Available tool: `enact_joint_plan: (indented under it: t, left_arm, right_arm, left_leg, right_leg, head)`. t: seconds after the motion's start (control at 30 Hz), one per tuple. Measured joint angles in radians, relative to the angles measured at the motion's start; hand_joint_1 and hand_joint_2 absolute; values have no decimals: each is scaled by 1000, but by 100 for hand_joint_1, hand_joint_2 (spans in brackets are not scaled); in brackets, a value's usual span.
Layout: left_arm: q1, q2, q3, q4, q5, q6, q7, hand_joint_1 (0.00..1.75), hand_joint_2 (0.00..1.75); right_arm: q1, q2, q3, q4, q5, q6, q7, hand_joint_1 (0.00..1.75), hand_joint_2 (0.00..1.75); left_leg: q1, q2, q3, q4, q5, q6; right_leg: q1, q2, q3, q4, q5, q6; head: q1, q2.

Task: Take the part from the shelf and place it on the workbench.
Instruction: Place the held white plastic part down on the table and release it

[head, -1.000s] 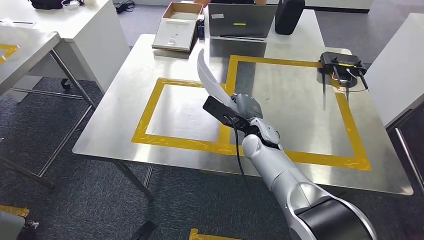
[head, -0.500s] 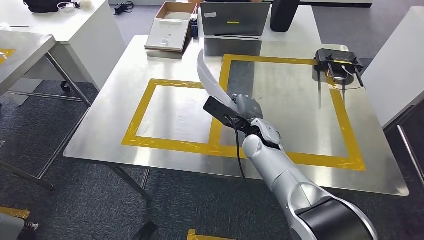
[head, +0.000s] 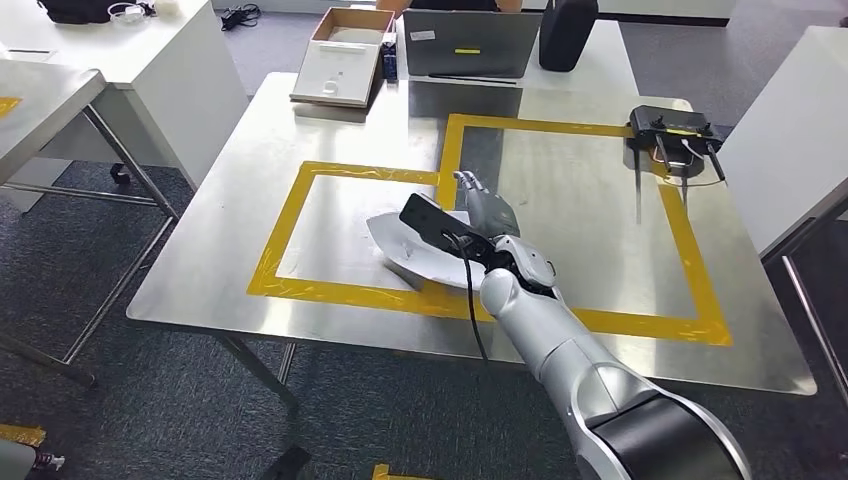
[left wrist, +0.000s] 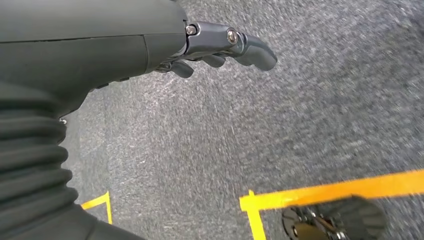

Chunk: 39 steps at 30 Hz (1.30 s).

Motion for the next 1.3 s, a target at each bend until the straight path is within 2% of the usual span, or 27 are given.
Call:
enact_joint_plan:
  t: [0.07,0.13,0.17,0.2,0.23,0.3,0.37,0.47,0.53,0.57,0.63,0.67,0.7,0.73,0.83,0.87,0.9,0.97,1.0,1.03,1.07,1.13,1.17,1.2,1.23,1.27,1.3]
  left_arm:
    - [-1,0,0,0,2,-1,1,0,0]
    - [0,0,0,0,4,-2,3,0,0]
    - [1,0,0,0,6,-3,4,0,0]
    - [2,0,0,0,8,-4,4,0,0]
    - [3,0,1,0,9,-5,3,0,0]
    - [3,0,1,0,11,-10,-2,0,0]
    - [2,0,1,0,12,-15,-6,0,0]
    - [5,0,1,0,12,-16,-5,0,0]
    - [6,0,1,0,13,-16,-5,0,0]
    - [6,1,1,0,13,-15,-6,0,0]
    - [9,1,1,0,15,-14,-8,0,0]
    - [11,2,1,1,17,-14,-10,0,0]
    - [13,2,1,1,19,-13,-12,0,0]
    - [14,3,1,1,21,-12,-14,0,0]
    - [14,6,1,0,22,-5,-16,0,0]
    - [14,6,1,0,23,-3,-17,0,0]
    - [14,6,2,0,23,-2,-18,0,0]
    - [16,6,2,0,23,-1,-19,0,0]
    - [17,6,2,0,23,-1,-19,0,0]
    - [18,6,3,0,23,0,-20,0,0]
    - [18,6,4,0,23,1,-20,0,0]
    - [20,7,6,0,23,2,-21,0,0]
    - [21,7,6,0,22,2,-22,0,0]
    - [22,7,6,0,22,2,-22,0,0]
    - [23,7,6,0,21,2,-22,0,0]
    - [24,8,6,0,20,2,-22,0,0]
    - [23,7,6,0,19,2,-22,0,0]
  right_arm:
    - [-2,0,0,0,0,3,-1,0,0]
    - [-1,0,0,1,0,6,-2,0,0]
    - [0,0,0,2,0,8,-2,0,0]
    - [1,0,0,3,-1,9,-3,0,0]
    - [1,-1,0,3,-2,9,-4,0,0]
    - [-2,-1,0,3,-6,8,-12,0,0]
    - [-5,1,0,3,-15,5,-23,0,0]
    - [-4,2,0,1,-30,-5,-43,0,0]
    - [-2,2,-2,-5,-41,-13,-59,0,0]
    - [-1,2,-2,-10,-47,-18,-68,0,0]
    - [9,2,-6,-22,-61,-26,-86,0,0]
    - [18,1,-9,-29,-68,-29,-95,0,0]
    - [30,1,-12,-38,-75,-31,-104,0,0]
    - [41,0,-15,-48,-81,-32,-112,0,0]
    - [66,-2,-23,-89,-98,-38,-135,0,0]
    - [74,-2,-25,-105,-103,-41,-142,0,0]
    - [83,-3,-27,-123,-108,-44,-149,0,0]
    - [103,-5,-30,-157,-114,-49,-157,0,0]
    - [112,-7,-31,-171,-116,-50,-159,0,0]
    - [121,-9,-32,-186,-118,-51,-160,0,0]
    - [130,-12,-33,-201,-118,-52,-161,0,0]
    - [150,-18,-34,-231,-117,-56,-161,0,0]
    - [161,-20,-34,-246,-116,-58,-160,0,0]
    - [172,-23,-34,-259,-115,-60,-159,0,0]
    - [183,-26,-34,-271,-114,-61,-157,0,0]
    - [192,-29,-34,-285,-114,-61,-155,0,0]
    - [199,-31,-34,-301,-113,-61,-154,0,0]
  left_leg:
    - [3,1,2,-5,5,11]
    - [2,2,0,-4,5,15]
    - [2,2,-1,-3,5,16]
    - [2,2,-2,-2,4,16]
    - [2,2,-2,0,3,15]
    - [1,1,-2,4,1,11]
    - [-3,-1,-5,9,0,0]
    - [-1,-1,-9,8,4,-19]
    - [0,0,-21,35,-23,-28]
    - [0,0,-37,76,-53,-32]
    - [1,0,-83,202,-124,-38]
    - [1,0,-100,254,-146,-40]
    - [1,0,-101,273,-150,-41]
    - [2,0,-82,252,-137,-41]
    - [1,-1,30,63,-77,-34]
    - [-1,-2,49,25,-69,-28]
    - [-4,-3,53,11,-67,-21]
    - [-7,-4,46,11,-52,-5]
    - [-6,-2,42,9,-43,3]
    - [-4,0,36,7,-32,12]
    - [-2,1,26,5,-21,19]
    - [-4,3,3,6,-2,28]
    - [-5,4,-10,6,7,29]
    - [-7,5,-22,7,16,29]
    - [-8,5,-32,7,24,28]
    - [-9,5,-42,8,31,27]
    - [-10,5,-50,8,38,26]
  right_leg:
    - [-1,-3,-39,84,-48,9]
    - [-2,-4,-104,220,-107,14]
    - [-2,-4,-127,264,-117,16]
    - [-3,-4,-132,272,-109,16]
    - [-4,-5,-117,239,-82,15]
    - [-4,-8,-47,100,-19,10]
    - [-1,-8,2,3,8,0]
    - [2,-6,5,-14,16,-18]
    - [-2,-7,4,-23,25,-31]
    - [-5,-9,3,-26,29,-37]
    - [-5,-10,-6,-26,36,-41]
    - [-5,-10,-12,-25,40,-42]
    - [-5,-10,-17,-24,44,-41]
    - [-5,-10,-24,-22,49,-39]
    - [-6,-8,-40,-14,61,-26]
    - [-5,-8,-42,-13,65,-20]
    - [-4,-8,-43,-14,71,-12]
    - [-4,-8,-43,-23,84,2]
    - [-5,-8,-47,-21,81,9]
    - [-6,-8,-57,-4,61,14]
    - [-7,-8,-73,35,24,18]
    - [-7,-9,-117,168,-75,25]
    - [-7,-9,-132,231,-108,27]
    - [-7,-9,-131,265,-122,26]
    - [-6,-9,-110,260,-116,24]
    - [-5,-9,-69,217,-98,20]
    - [-2,-9,-13,145,-80,13]
  head:
    - [2,0]
    - [2,0]
    - [3,0]
    - [3,0]
    - [3,0]
    - [3,0]
    - [2,0]
    - [2,0]
    - [0,0]
    - [-1,0]
    - [-3,0]
    - [-3,0]
    - [-3,0]
    - [-3,0]
    - [-3,0]
    - [-2,0]
    - [-1,0]
    - [0,0]
    - [0,0]
    - [1,0]
    - [2,0]
    - [4,0]
    - [5,0]
    - [5,0]
    - [5,0]
    - [5,0]
    - [5,0]
